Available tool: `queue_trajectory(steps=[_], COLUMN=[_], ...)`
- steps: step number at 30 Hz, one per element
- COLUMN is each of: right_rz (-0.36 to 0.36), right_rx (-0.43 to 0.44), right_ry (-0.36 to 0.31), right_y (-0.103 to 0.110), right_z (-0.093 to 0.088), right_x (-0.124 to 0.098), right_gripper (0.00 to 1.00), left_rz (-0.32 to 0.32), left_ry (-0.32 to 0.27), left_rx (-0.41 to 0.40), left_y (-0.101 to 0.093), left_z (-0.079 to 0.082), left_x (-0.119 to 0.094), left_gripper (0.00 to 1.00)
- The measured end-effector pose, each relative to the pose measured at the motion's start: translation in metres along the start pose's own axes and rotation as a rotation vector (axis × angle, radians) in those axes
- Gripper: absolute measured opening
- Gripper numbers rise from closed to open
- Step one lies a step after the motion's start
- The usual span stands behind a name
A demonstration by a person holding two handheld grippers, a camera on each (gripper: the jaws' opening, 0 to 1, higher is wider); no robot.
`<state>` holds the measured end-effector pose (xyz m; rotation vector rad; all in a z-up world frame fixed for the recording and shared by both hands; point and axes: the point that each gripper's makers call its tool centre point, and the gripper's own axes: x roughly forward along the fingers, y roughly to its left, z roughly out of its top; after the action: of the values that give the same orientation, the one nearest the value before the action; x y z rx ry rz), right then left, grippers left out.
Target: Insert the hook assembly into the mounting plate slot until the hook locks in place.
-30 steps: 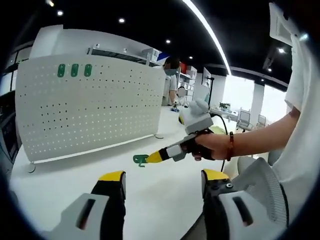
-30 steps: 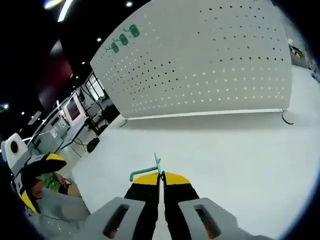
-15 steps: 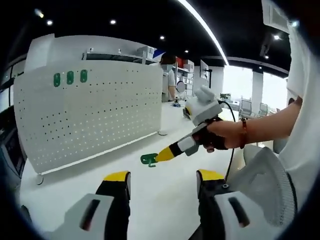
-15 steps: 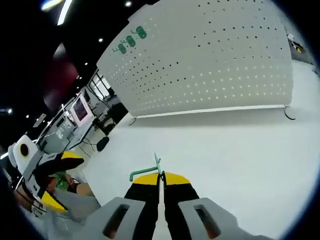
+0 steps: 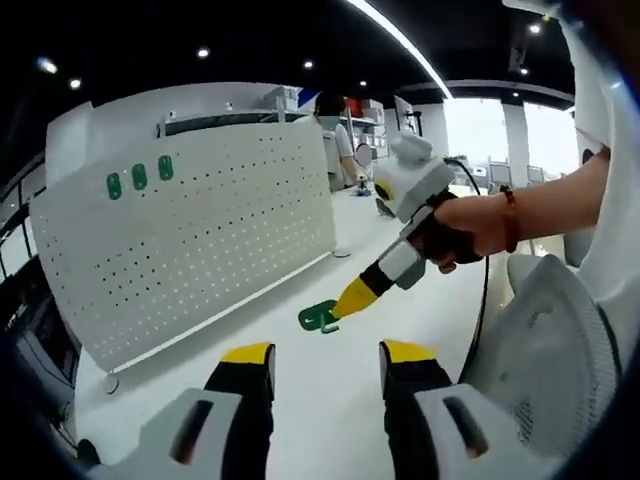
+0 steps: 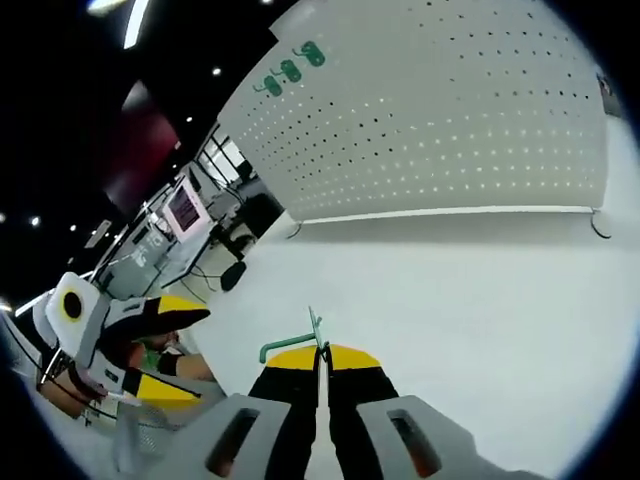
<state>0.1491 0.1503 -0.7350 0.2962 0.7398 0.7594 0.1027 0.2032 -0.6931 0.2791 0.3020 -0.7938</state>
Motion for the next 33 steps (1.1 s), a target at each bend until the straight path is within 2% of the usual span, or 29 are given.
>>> queue_trajectory(steps=[1, 5, 7, 13, 17, 23, 28, 33], right_rz=[0.005, 0.034, 0.040, 0.089, 0.107, 0.147, 0.175, 0.198], right_rx=[-0.005, 0.006, 0.000, 0.002, 0.010, -0.002, -0.012, -0.005], right_ry=[-0.001, 0.006, 0.011, 0.044, 0.049, 0.096, 0.123, 0.142], right_y=[0.002, 0.010, 0.013, 0.024, 0.029, 0.038, 0.044, 0.049], right_z=[0.000, 0.000, -0.002, -0.009, -0.009, -0.016, -0.022, -0.025], right_x=[0.000, 0.000, 0.000, 0.001, 0.000, 0.002, 0.001, 0.001], right_gripper=[0.01, 0.01, 0.01, 0.01, 0.01, 0.01, 0.01, 0.01], left_rz=[-0.005, -0.023, -0.011, 0.024, 0.027, 0.032, -0.004, -0.035], left_ry=[0.006, 0.015, 0.016, 0.032, 0.047, 0.065, 0.085, 0.116], left_rx=[0.041, 0.056, 0.059, 0.194, 0.224, 0.297, 0.344, 0.402], left_y=[-0.002, -0.007, -0.007, -0.005, -0.006, -0.006, -0.013, -0.019], left_z=[0.000, -0.001, -0.001, -0.002, -0.003, -0.004, -0.008, -0.014], left_x=[0.000, 0.002, 0.002, 0.003, 0.004, 0.004, 0.006, 0.007], left_gripper=[0.41, 0.36, 0.36, 0.33, 0.31, 0.25, 0.21, 0.11])
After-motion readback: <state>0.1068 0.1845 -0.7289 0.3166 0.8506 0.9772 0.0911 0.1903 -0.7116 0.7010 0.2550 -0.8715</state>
